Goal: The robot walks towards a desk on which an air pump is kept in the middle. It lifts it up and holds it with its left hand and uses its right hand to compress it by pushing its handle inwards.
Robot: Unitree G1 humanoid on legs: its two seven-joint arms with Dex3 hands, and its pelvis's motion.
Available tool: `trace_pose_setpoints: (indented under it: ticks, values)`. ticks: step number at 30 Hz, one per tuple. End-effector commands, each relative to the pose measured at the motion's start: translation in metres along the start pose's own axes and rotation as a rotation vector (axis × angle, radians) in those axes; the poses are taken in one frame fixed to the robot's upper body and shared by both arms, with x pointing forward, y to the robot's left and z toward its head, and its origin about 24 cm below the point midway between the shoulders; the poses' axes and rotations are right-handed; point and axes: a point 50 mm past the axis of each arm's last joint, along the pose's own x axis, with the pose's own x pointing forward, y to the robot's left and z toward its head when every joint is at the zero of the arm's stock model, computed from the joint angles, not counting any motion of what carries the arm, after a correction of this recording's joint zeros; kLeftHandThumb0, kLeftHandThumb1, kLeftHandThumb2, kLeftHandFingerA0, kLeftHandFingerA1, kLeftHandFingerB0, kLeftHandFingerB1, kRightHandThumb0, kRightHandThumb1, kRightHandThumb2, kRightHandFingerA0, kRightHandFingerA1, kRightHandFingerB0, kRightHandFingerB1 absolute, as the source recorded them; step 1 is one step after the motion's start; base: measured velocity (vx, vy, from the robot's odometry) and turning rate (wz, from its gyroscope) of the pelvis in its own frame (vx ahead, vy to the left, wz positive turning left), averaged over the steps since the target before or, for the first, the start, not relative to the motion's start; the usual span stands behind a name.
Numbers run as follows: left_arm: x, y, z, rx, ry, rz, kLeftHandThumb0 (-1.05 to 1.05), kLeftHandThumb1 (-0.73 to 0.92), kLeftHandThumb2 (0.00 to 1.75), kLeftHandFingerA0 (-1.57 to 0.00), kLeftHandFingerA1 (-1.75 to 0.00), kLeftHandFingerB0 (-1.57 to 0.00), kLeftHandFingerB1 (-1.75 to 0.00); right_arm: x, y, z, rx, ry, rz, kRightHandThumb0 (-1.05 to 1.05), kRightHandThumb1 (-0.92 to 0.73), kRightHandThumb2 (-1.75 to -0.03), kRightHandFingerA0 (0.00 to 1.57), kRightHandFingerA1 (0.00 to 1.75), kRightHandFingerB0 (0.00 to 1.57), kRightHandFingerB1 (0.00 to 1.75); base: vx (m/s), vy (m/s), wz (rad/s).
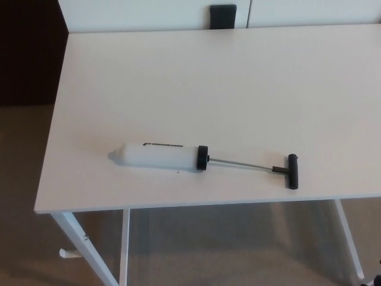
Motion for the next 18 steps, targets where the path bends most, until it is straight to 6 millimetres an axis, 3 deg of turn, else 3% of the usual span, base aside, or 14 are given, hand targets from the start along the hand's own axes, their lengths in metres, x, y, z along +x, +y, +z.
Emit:
trace_pose_setpoints:
  ticks: [1, 2, 3, 5, 6, 8, 10, 14, 16, 18]
  values:
    - [-0.052, -0.011, 0.131, 0.294, -0.464, 0.017, -0.14, 0.53, 0.58, -0.28, -0.38, -0.26, -0.32, -0.031, -0.006, 0.014, -0.008, -0.068, 0.116, -0.29, -0.67, -0.59, 0.70, 0.49, 0.54, 0.44, 0.00, 0.000, 0.00]
    - [-0.060, -0.019, 0.146, 0.348, -0.527, -0.003, -0.14, 0.53, 0.58, -0.28, -0.38, -0.26, -0.32, -0.036, -0.007, 0.016, -0.011, -0.078, 0.130, -0.29, -0.67, -0.59, 0.70, 0.49, 0.54, 0.44, 0.00, 0.000, 0.00]
    - [-0.073, -0.035, 0.171, 0.423, -0.643, -0.042, -0.11, 0.36, 0.83, -0.26, -0.55, -0.16, -0.49, -0.043, -0.009, 0.018, -0.011, -0.089, 0.146, -0.29, -0.63, -0.58, 0.72, 0.49, 0.54, 0.44, 0.00, 0.000, 0.00]
    - [-0.087, -0.052, 0.192, 0.489, -0.756, -0.080, -0.11, 0.36, 0.83, -0.26, -0.55, -0.16, -0.49, -0.050, -0.010, 0.020, -0.011, -0.095, 0.160, -0.29, -0.63, -0.58, 0.72, 0.49, 0.54, 0.44, 0.00, 0.000, 0.00]
    - [-0.097, -0.065, 0.206, 0.547, -0.825, -0.111, -0.29, 0.48, 0.61, -0.29, -0.40, -0.27, -0.35, -0.054, -0.012, 0.018, -0.015, -0.096, 0.168, -0.31, -0.62, -0.58, 0.75, 0.49, 0.56, 0.45, 0.00, 0.000, 0.00]
    - [-0.114, -0.091, 0.227, 0.649, -0.937, -0.165, -0.34, 0.45, 0.62, -0.27, -0.41, -0.25, -0.35, -0.058, -0.015, 0.015, -0.016, -0.090, 0.178, -0.29, -0.61, -0.58, 0.75, 0.50, 0.57, 0.45, 0.00, 0.000, 0.00]
    - [-0.125, -0.108, 0.238, 0.712, -1.011, -0.199, -0.34, 0.45, 0.62, -0.27, -0.41, -0.25, -0.35, -0.060, -0.016, 0.013, -0.013, -0.084, 0.182, -0.29, -0.61, -0.58, 0.75, 0.50, 0.57, 0.45, 0.00, 0.000, 0.00]
    - [-0.151, -0.177, 0.262, 0.930, -1.205, -0.372, -0.38, 0.43, 0.62, -0.26, -0.41, -0.23, -0.35, -0.060, -0.010, 0.011, -0.017, -0.089, 0.189, -0.30, -0.61, -0.58, 0.80, 0.50, 0.59, 0.46, 0.00, 0.000, 0.00]
    - [-0.152, -0.183, 0.262, 0.942, -1.212, -0.387, -0.38, 0.43, 0.62, -0.26, -0.41, -0.23, -0.35, -0.060, -0.010, 0.011, -0.019, -0.090, 0.190, -0.30, -0.61, -0.58, 0.80, 0.50, 0.59, 0.46, 0.00, 0.000, 0.00]
    - [-0.156, -0.208, 0.262, 0.989, -1.226, -0.469, -0.41, 0.43, 0.62, -0.28, -0.41, -0.26, -0.35, -0.060, -0.008, 0.008, -0.025, -0.084, 0.191, -0.31, -0.59, -0.58, 0.85, 0.52, 0.60, 0.46, 0.00, 0.000, 0.00]
